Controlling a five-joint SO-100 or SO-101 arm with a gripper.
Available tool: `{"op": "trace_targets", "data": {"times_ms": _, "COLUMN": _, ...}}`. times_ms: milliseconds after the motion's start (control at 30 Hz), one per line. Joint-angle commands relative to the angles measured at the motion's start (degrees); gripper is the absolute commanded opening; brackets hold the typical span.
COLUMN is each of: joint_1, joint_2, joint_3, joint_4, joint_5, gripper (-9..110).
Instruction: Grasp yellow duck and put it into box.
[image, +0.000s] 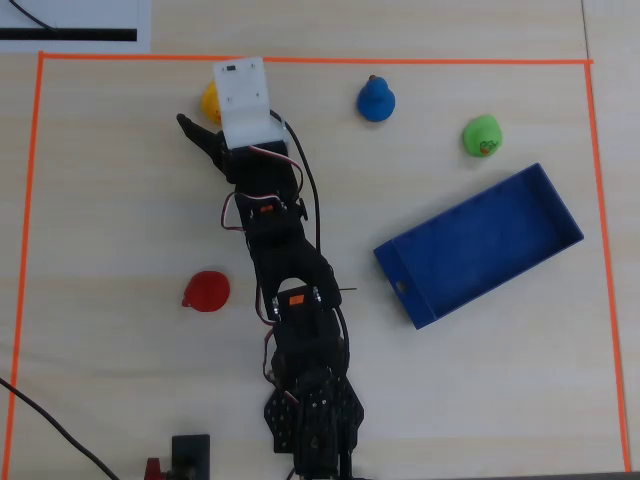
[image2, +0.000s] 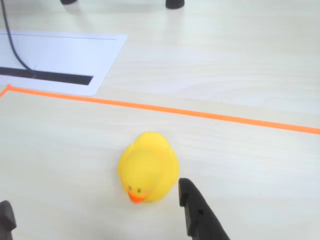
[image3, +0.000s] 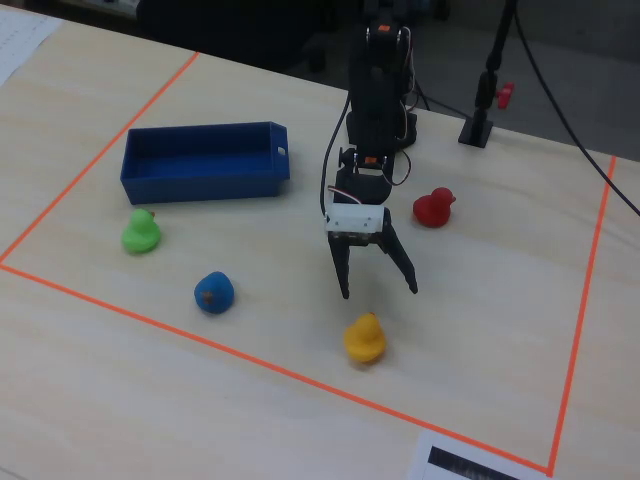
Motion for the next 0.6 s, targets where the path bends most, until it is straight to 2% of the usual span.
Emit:
{"op": "trace_targets", "data": {"times_ms": 0, "joint_1": 0.7, "joint_2": -1.9, "joint_3": -5.1, "joint_4": 0.3, "joint_5": 0.6, "gripper": 43}}
{"op": "trace_targets", "data": {"times_ms": 567, "joint_1": 0.3, "joint_2": -12.3, "joint_3": -14.4, "joint_4": 3.4, "joint_5": 2.5, "gripper": 43}}
